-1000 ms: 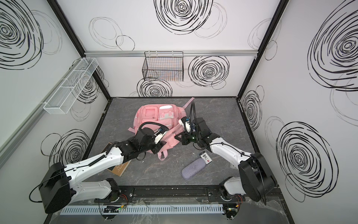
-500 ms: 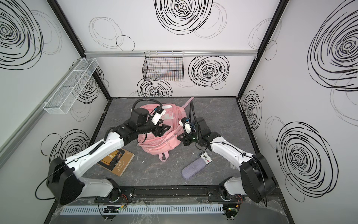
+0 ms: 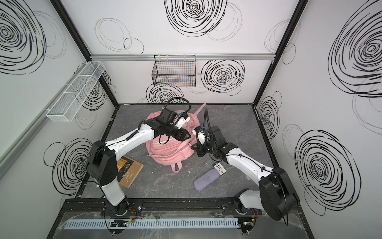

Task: Pack the student bag

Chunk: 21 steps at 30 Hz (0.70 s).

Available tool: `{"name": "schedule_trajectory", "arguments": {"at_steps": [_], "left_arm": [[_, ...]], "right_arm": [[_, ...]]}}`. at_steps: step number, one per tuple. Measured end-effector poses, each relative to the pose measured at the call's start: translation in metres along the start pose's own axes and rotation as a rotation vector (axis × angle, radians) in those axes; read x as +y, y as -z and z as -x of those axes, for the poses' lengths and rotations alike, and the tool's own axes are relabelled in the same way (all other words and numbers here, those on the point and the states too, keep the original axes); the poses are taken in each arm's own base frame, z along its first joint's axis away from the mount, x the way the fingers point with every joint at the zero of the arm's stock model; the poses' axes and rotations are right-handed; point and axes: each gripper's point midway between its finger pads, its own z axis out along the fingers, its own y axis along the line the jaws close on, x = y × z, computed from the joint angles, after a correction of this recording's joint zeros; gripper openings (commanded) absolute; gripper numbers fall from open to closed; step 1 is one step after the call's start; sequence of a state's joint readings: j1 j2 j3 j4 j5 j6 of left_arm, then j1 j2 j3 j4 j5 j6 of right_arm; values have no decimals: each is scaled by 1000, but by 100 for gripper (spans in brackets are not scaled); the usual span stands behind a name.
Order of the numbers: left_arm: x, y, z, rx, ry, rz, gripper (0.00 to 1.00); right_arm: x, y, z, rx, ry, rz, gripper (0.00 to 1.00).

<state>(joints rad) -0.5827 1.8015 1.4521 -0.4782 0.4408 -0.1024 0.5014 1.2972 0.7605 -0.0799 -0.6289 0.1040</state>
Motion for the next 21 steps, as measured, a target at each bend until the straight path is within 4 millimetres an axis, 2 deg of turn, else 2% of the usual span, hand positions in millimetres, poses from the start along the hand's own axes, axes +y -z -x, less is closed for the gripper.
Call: {"name": "schedule_trajectory", "arguments": {"at_steps": [3, 9, 15, 21], "left_arm": [[1, -7, -8, 38, 17, -4, 50], [-3, -13, -11, 66, 29, -33, 42], [-11, -22, -15, 92, 27, -67, 43], [-12, -23, -16, 103, 27, -64, 31]], "right_arm": [[-1, 1, -3, -1, 0, -6, 0], [-2, 1, -7, -1, -1, -9, 0], [-2, 1, -4, -11, 5, -8, 0], [-2, 1, -4, -14, 6, -8, 0]]}}
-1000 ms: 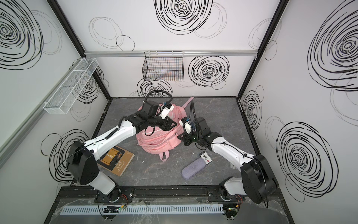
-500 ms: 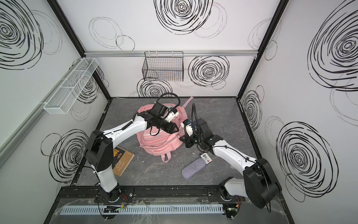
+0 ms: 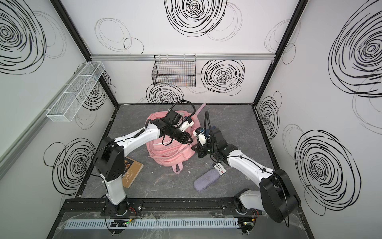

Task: Pack the student bag

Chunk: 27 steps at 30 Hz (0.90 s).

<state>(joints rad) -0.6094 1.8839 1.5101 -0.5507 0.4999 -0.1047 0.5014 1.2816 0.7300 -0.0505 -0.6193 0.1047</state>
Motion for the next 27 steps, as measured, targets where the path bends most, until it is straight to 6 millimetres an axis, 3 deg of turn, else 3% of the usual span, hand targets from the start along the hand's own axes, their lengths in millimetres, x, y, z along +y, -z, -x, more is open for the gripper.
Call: {"name": "schedule_trajectory", "arguments": {"at_steps": [3, 11, 19, 27], "left_arm": [[2, -1, 0, 1, 5, 3, 26], [5, 5, 10, -36, 54, -35, 0], [15, 11, 21, -107, 163, -90, 0], [16, 21, 25, -173, 228, -123, 0]], "right_arm": [[-1, 0, 0, 0, 0, -3, 0], [-3, 2, 3, -11, 6, -25, 0], [-6, 2, 6, -18, 38, -60, 0], [17, -4, 4, -9, 102, -33, 0]]}}
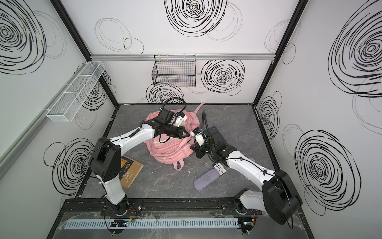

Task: Pack the student bag

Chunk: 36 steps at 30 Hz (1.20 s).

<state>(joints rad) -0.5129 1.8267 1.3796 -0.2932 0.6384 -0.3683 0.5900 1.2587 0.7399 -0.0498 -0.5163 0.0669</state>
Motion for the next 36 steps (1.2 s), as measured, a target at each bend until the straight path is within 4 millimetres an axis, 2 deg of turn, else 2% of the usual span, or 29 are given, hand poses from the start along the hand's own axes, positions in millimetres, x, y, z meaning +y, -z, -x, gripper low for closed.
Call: {"name": "schedule_trajectory", "arguments": {"at_steps": [8, 13, 16, 18, 20, 25, 27, 30, 34, 36], "left_arm": [[4, 9, 4, -59, 70, -33, 0], [5, 19, 9, -97, 98, -49, 0], [4, 23, 14, -112, 102, -61, 38], [2, 28, 19, -135, 91, -66, 50], [-3, 38, 24, -157, 63, -59, 54], [-17, 68, 24, -198, -39, 8, 53], [-19, 78, 18, -199, -76, 34, 53], [-15, 82, -6, -158, -95, 64, 53], [0, 69, -41, -55, -59, 76, 53], [5, 58, -52, -5, -45, 73, 53]], "right_arm": [[37, -10, -5, 16, 63, 64, 0], [51, -15, -4, 11, 59, 96, 0], [50, -16, -3, 8, 36, 97, 0], [47, -16, -4, 14, 22, 93, 0], [43, -15, -7, 25, 5, 87, 0], [38, -14, -9, 36, -8, 80, 0], [37, -13, -10, 40, -9, 76, 0], [36, -10, -9, 36, -5, 73, 0], [36, -7, -10, 30, 11, 72, 0], [35, -7, -13, 32, 17, 68, 0]]}}
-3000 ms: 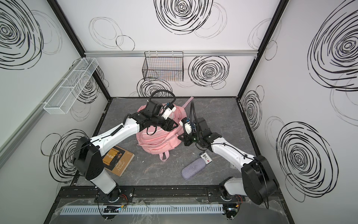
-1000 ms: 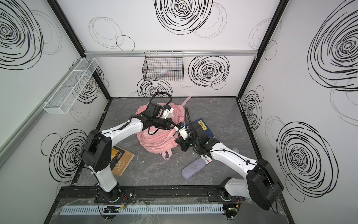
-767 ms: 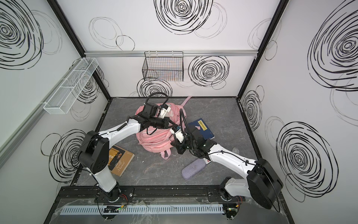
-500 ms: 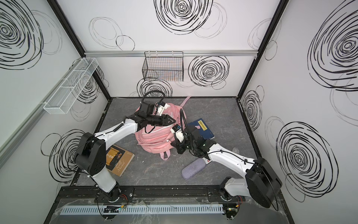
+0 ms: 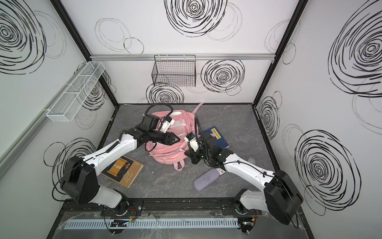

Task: Pack the student bag

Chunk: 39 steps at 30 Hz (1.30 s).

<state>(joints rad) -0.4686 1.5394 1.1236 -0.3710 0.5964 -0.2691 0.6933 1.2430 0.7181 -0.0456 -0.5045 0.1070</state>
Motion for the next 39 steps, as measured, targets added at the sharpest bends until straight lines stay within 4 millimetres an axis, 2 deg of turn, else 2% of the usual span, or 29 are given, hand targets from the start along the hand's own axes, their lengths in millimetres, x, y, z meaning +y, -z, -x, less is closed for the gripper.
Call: {"name": "schedule_trajectory", "arguments": {"at_steps": [4, 7, 14, 19, 25, 28, 39], "left_arm": [[0, -27, -26, 111, 10, -16, 52], [-1, -39, -34, 148, 13, -27, 51], [-1, -49, -35, 174, 22, -45, 45], [-2, -54, -37, 189, 45, -73, 53], [-6, -56, -33, 188, 50, -92, 53], [-6, -59, -33, 194, 60, -90, 47], [0, -68, -27, 183, 81, -81, 9]], "right_arm": [[-2, 0, -3, 5, 11, -8, 0], [-3, 0, -11, 26, 7, -11, 0], [-4, -1, -16, 35, 6, -14, 0], [-5, 0, -19, 40, 9, -20, 0], [-5, -1, -19, 39, 21, -19, 0], [-5, 0, -19, 39, 24, -19, 0], [-8, 0, -19, 39, 44, -33, 0]]}}
